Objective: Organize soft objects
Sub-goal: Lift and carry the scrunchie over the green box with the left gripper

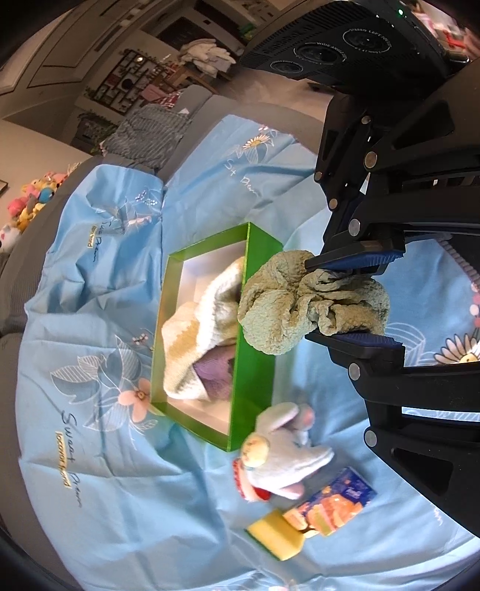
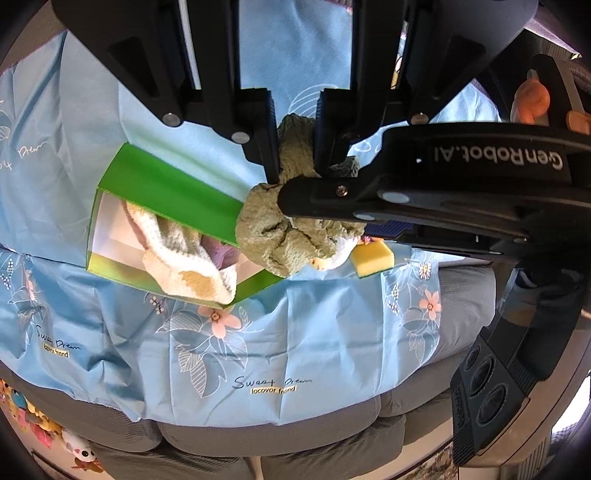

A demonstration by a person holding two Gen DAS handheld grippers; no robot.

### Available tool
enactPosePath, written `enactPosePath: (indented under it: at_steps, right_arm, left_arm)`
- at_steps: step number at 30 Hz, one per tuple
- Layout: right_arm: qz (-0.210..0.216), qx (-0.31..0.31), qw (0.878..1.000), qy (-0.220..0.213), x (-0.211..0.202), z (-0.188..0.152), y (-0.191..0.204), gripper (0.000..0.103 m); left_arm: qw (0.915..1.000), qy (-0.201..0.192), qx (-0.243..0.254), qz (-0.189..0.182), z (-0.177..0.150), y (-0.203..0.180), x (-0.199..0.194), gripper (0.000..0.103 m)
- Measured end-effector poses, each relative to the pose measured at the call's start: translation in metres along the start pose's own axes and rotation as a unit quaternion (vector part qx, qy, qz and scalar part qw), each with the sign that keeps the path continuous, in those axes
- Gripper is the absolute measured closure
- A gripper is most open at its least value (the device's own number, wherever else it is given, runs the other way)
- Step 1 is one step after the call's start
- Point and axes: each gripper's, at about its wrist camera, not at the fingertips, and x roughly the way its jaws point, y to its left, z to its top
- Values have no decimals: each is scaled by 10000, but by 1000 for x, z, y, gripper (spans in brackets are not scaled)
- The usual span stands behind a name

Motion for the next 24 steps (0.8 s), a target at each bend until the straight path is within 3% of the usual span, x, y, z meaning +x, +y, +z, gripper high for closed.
enactPosePath:
  at_steps: [14,24]
  right_arm:
    - [-6,117,9989,-452,7,31,-41,87]
    - [-252,206,9973,-661,29,73,-85,87]
  left_arm:
    - [9983,-109,505,251,53,-17,21,74]
    - [9971,-200,712,185,116,-13,55,74]
